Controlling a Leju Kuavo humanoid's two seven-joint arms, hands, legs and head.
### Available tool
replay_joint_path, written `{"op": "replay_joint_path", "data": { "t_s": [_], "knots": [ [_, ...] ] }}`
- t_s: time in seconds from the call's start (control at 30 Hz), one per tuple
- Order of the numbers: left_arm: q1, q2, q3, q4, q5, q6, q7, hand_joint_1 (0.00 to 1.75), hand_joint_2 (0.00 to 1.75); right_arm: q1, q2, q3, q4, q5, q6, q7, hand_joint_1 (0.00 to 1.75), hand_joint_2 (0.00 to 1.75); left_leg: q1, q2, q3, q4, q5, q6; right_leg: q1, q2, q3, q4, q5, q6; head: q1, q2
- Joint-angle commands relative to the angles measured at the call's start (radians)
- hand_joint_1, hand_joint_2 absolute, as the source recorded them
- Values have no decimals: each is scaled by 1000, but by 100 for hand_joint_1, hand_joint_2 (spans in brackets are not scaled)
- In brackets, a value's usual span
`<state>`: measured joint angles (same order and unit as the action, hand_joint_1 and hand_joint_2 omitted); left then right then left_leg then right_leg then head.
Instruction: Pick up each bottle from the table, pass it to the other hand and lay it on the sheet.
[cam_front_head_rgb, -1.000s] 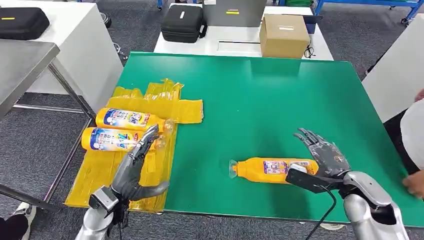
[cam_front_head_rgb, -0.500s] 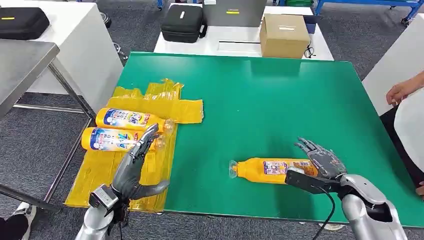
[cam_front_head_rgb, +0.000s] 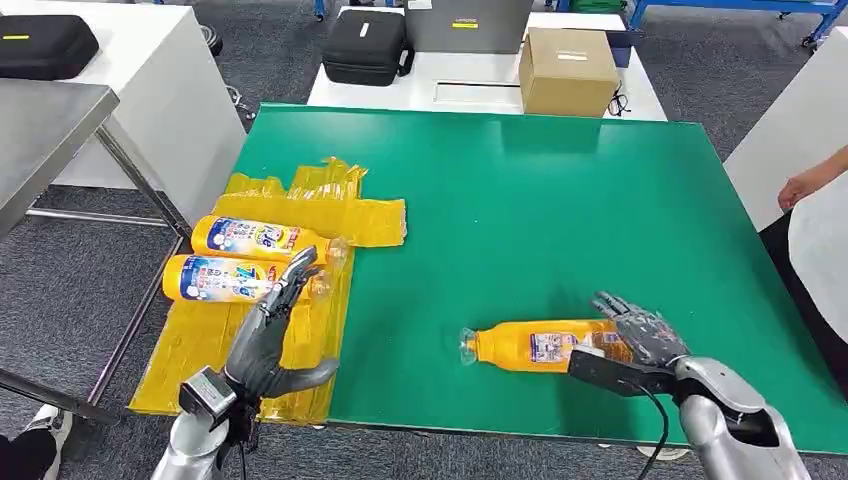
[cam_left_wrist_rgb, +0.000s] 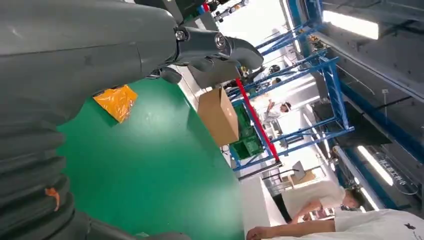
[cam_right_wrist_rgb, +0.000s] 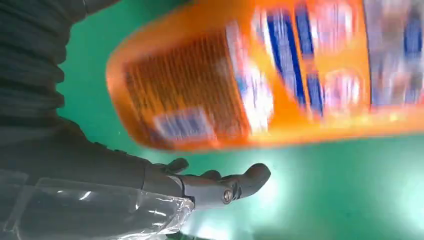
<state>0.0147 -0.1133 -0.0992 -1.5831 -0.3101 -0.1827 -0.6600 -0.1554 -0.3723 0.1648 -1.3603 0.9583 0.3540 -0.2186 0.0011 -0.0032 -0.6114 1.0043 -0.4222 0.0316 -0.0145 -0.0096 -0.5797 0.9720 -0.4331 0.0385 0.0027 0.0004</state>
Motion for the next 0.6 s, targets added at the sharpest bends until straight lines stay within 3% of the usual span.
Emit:
{"op": "replay_joint_path", "data": {
  "t_s": [0.03, 0.57, 0.6],
  "knots": [
    [-22, 6, -10, 51, 4, -1, 0, 0, 175, -79, 26, 74, 142, 1, -4, 4, 0, 175, 1, 3, 4, -1, -2, -2, 1, 3, 3, -1, 0, -2, 0, 0],
    [13, -2, 28, 29, 14, 19, 17, 0, 175, -217, 66, 208, 374, 18, -40, -4, 0, 175, 1, 4, 5, -1, -1, -1, 1, 4, 4, -2, 0, -2, 0, 0],
    [26, -6, 33, 21, 11, 25, 14, 0, 175, -218, 63, 217, 386, 20, -56, 4, 30, 175, 1, 3, 4, -1, -1, -1, 1, 4, 3, -2, 0, -1, 0, 0]
  ]
}}
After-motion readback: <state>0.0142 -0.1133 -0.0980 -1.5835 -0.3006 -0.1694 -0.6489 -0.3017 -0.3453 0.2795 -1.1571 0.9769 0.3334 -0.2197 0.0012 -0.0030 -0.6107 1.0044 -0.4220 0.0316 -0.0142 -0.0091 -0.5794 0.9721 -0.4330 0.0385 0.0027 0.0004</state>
